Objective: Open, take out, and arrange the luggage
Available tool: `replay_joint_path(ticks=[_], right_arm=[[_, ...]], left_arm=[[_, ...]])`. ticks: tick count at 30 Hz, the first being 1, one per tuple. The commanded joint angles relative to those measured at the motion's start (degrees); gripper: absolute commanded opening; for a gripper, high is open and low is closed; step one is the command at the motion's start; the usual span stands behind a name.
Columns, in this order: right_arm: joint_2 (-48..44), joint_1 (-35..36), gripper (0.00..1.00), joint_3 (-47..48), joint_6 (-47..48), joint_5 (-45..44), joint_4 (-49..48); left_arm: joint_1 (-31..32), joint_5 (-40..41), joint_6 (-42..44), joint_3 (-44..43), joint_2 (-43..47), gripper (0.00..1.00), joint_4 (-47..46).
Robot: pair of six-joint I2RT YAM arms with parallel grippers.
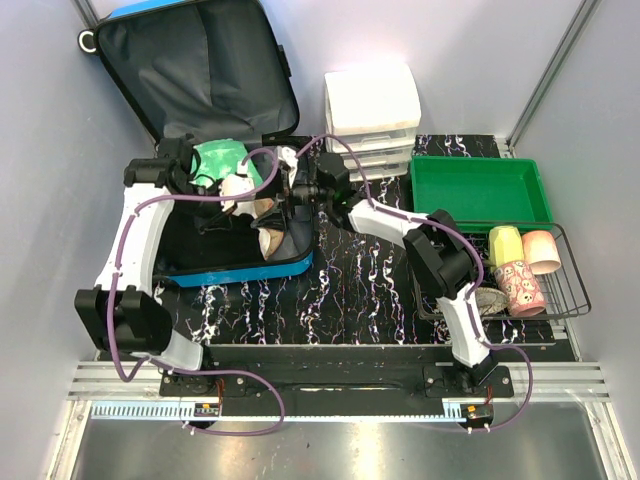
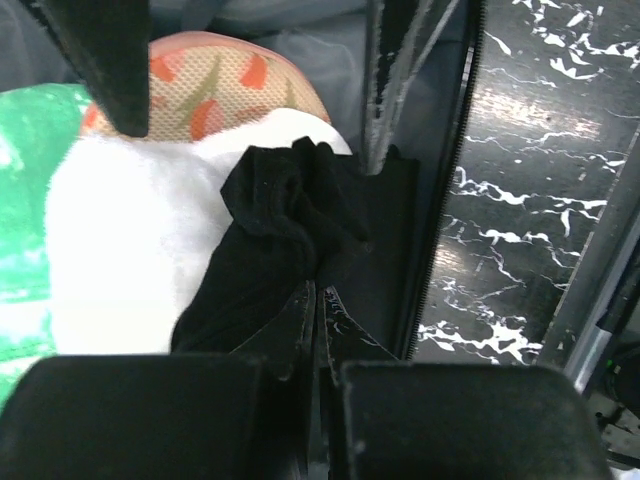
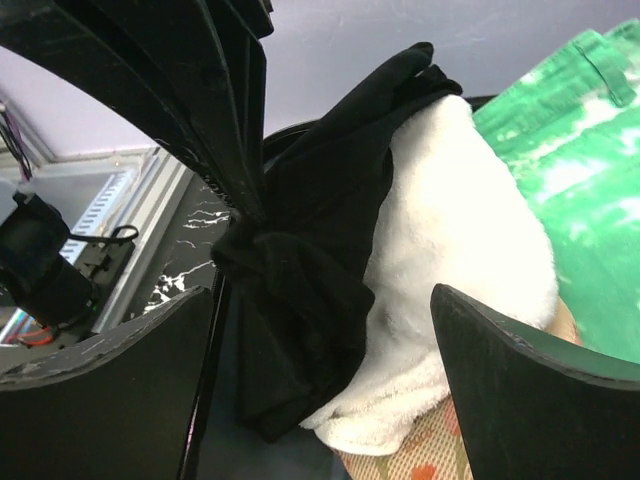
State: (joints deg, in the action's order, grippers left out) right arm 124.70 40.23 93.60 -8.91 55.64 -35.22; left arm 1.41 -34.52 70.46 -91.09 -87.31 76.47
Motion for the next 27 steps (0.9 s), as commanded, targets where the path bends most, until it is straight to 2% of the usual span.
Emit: replay_joint_path(ticks=[1,7,10,15,24,27], right_arm=[[0.3,1.6,1.0,-1.5,11.3,0.8,-5.1],[0.8,3.8,1.0,-3.3,23.6,2.1,-3.5],[0.5,4.4,1.0,-4.2,26.7,4.1,-3.0],[0.5,5.5,1.0,-5.2,26.5,5.5,-4.3],[3.7,6.5,1.0,-2.5,27.4,-2.0,-2.8],[5.1,6.8,1.0,-1.8,24.6,-3.3,-4.8]], left_arm=[[0.1,-1.2,0.6,4.3,4.6,0.0,5.2],[0.1,-1.1,-0.8,7.6,6.5,0.0,3.1],[0.0,-0.9,-1.7,8.6,7.2,0.0,1.5],[-1.1,-1.2,-3.9,8.4,6.8,0.0,-1.6],[-1.3,-5.3,-4.2,0.4,3.1,0.0,0.8],[-2.6,-5.8,-4.0,-2.2,2.0,0.0,2.4]])
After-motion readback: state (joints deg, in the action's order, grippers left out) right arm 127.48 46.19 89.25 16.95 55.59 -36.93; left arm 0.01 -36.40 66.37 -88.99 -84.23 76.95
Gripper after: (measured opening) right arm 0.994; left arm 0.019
